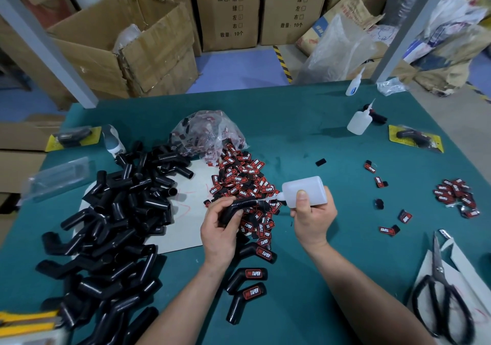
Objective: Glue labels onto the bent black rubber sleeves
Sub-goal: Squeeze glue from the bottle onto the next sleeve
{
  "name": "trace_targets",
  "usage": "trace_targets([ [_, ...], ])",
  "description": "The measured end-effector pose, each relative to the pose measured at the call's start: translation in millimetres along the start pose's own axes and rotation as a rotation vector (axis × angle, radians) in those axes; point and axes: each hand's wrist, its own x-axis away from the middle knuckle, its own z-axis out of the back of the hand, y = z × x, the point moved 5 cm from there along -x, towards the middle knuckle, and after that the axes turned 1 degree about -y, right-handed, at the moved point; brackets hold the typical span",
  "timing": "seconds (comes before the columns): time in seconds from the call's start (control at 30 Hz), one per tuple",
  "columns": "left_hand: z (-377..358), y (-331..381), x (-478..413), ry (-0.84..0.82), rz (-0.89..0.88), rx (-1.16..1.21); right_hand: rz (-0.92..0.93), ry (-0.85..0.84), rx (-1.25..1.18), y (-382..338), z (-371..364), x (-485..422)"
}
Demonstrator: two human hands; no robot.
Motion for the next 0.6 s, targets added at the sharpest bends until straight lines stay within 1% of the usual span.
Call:
trace_targets([
  [0.33,-1.2,-0.1,-0.4,-0.031,-0.041,-0.039,0.025,-0.014,0.012,-5.1,-2.1,4.1],
  [0.6,-1.7,3.1,0.3,-0.022,-0.049,-0.048,0.014,-0.005,0.012,-3.1,-2.4,3.9],
])
